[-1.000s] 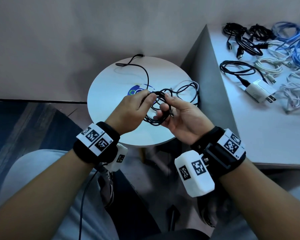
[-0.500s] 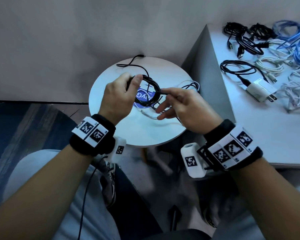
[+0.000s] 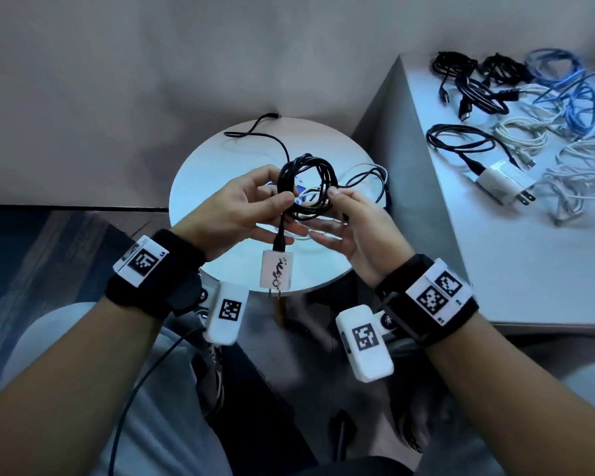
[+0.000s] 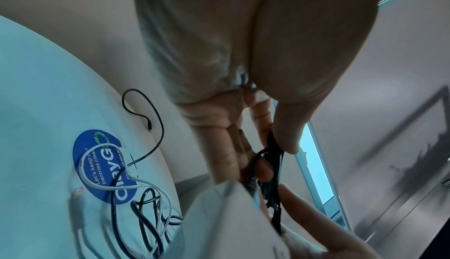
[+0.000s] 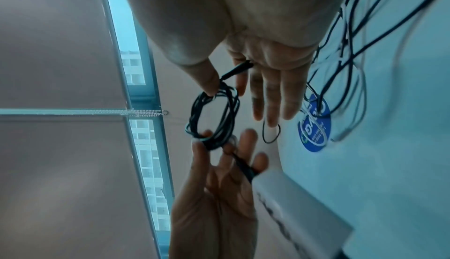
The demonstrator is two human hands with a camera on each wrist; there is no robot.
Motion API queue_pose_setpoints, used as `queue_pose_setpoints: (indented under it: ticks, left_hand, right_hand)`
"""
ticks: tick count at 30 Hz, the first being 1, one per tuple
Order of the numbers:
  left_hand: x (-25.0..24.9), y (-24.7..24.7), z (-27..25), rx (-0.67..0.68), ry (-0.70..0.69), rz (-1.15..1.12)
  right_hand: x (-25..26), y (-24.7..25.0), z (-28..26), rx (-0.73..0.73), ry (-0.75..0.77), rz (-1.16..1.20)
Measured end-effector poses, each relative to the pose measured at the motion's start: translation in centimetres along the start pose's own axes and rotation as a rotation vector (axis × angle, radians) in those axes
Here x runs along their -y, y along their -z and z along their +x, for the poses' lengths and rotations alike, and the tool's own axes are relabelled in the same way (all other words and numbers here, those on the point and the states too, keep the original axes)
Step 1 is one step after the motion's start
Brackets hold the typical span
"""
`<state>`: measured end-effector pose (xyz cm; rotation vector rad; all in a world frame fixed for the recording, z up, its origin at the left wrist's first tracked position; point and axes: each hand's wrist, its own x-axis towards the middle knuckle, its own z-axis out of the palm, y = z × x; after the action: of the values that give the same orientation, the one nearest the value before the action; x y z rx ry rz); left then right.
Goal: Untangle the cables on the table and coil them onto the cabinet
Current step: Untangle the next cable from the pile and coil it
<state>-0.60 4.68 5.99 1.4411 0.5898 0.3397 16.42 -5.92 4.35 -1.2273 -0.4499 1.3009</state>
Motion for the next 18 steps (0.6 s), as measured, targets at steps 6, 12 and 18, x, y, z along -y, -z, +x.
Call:
queue_pose_setpoints:
  ticks: [6,12,18]
  left_hand:
    - [0.3,-0.7,0.3,-0.121,-0.033,-0.069]
    - [0.9,-0.8,1.1,-0.359,-0.173,0.275]
    - [1.0,-1.0,1.3,-0.319,-0.164,0.317]
  right_hand:
    - [-1.7,-1.2,-0.5,0.136,-0.149,0.151]
    - [-1.9,-0.8,-0.1,0.075,-0.123,0.089]
    - [-0.7,-0.5,-0.9,0.016,-0.009,0.057]
